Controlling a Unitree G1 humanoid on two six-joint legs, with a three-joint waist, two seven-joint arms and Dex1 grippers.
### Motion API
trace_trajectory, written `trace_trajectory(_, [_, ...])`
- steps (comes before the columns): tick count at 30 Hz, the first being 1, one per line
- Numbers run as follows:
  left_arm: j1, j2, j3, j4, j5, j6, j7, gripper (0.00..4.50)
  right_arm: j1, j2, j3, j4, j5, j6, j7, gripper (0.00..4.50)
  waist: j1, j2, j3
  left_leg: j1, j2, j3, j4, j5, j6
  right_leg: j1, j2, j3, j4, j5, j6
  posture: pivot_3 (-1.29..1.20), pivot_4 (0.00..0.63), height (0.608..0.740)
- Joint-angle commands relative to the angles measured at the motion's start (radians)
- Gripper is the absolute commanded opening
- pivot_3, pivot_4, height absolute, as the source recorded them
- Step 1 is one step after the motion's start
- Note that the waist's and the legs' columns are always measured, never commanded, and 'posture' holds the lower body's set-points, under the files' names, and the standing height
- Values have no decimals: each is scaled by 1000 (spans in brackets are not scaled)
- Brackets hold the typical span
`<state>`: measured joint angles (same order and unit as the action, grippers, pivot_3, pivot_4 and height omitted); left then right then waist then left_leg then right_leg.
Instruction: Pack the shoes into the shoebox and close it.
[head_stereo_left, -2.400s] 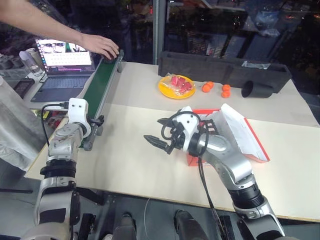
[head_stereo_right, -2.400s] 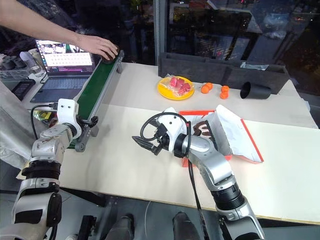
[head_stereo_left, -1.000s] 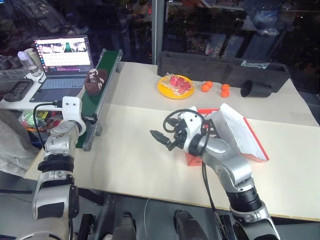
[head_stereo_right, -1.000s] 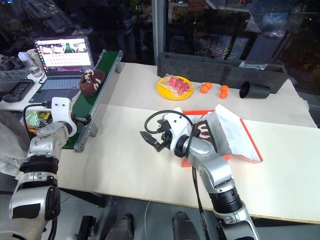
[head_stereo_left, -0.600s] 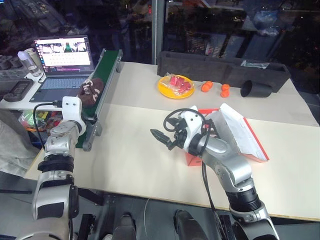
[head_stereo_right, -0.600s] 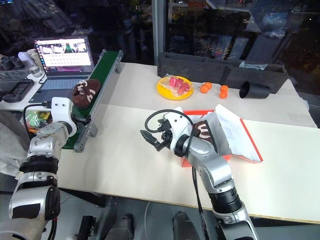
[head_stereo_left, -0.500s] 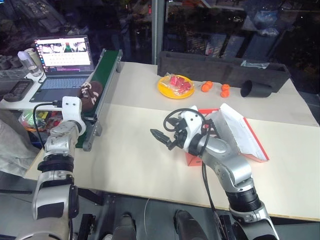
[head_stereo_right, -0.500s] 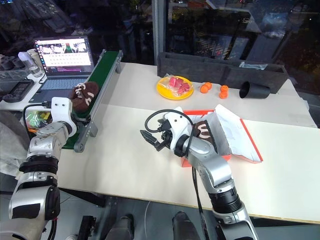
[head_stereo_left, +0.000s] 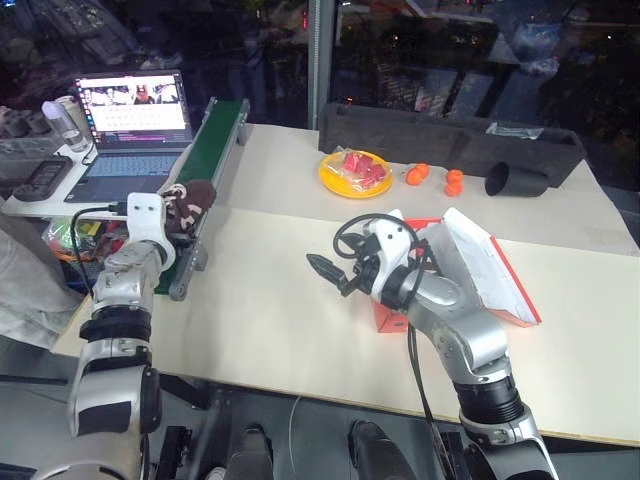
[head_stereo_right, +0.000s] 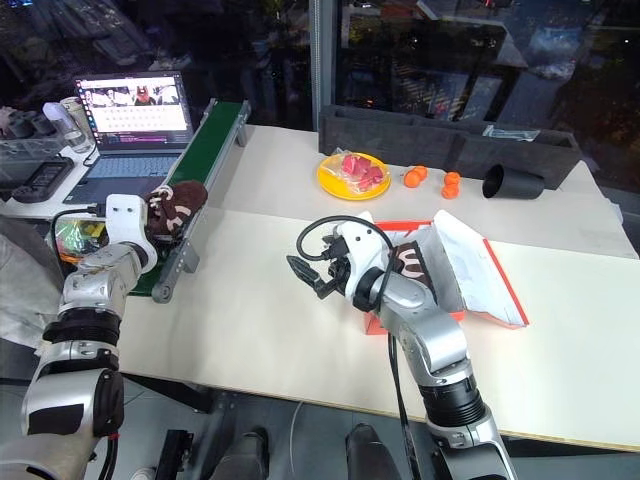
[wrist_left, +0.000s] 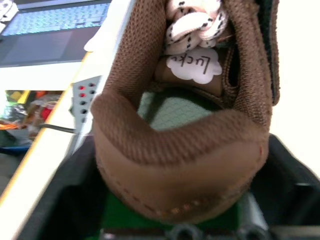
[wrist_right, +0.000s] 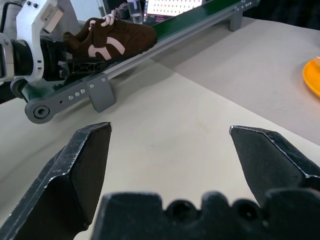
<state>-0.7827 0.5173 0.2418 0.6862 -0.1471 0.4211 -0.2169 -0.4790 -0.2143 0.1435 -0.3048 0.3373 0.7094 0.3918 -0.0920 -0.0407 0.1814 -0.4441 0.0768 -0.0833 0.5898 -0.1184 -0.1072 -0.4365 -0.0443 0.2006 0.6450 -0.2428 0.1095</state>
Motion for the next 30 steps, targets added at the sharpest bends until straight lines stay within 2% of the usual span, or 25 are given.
trace_trajectory(1, [-45, -21, 54, -49, -70, -3, -19, 2814, -22, 0, -30, -41, 17, -3, 1, 4500, 1, 0, 0, 0, 0, 0, 0, 0, 0, 0, 0, 0, 0, 0, 0, 0, 150, 740])
trace_trajectory(7, [-46, -109, 123, -222, -230, -18, -98, 2814, -28, 4, -40, -28, 13, -6, -7, 4500, 3, 0, 0, -2, 0, 0, 0, 0, 0, 0, 0, 0, -1, 0, 0, 0, 150, 740])
trace_trajectory(11, [-31, -186, 150, -385, -390, 92, -146, 2814, -45, 45, -89, -6, 39, 16, -53, 4500, -1, 0, 0, -2, 0, 0, 0, 0, 0, 0, 0, 0, -1, 0, 0, 0, 150, 740])
trace_trajectory(13, [-8, -207, 119, -456, -439, 154, -181, 2814, -80, 118, -188, 18, 113, 68, -122, 4500, -6, 0, 0, -1, 0, 0, 0, 0, 0, 0, 0, 0, -1, 0, 0, 0, 150, 740])
trace_trajectory(16, [44, -245, 38, -580, -503, 257, -237, 2814, -171, 264, -411, 71, 315, 184, -302, 4500, -9, 0, 0, 0, 0, 0, 0, 0, 0, 0, 0, 0, 1, 0, 0, 0, 150, 740])
trace_trajectory(20, [99, -278, -48, -677, -526, 327, -263, 2814, -249, 341, -546, 78, 492, 299, -454, 4500, -8, 0, 0, -1, 0, -1, 0, 0, 0, 0, 0, 0, 1, 3, -6, 0, 150, 740])
trace_trajectory(23, [113, -295, -80, -698, -537, 347, -277, 2814, -277, 336, -554, 74, 556, 323, -517, 4500, -9, 0, 0, -1, 0, -1, 0, 0, 1, 0, 0, 0, 0, 4, -6, 0, 150, 740])
trace_trajectory(30, [91, -299, -156, -689, -523, 348, -335, 2814, -280, 310, -528, 85, 579, 311, -559, 4500, -29, 0, 0, 0, 0, -1, 0, 0, 1, 0, 0, 0, 0, 0, -1, 0, 150, 740])
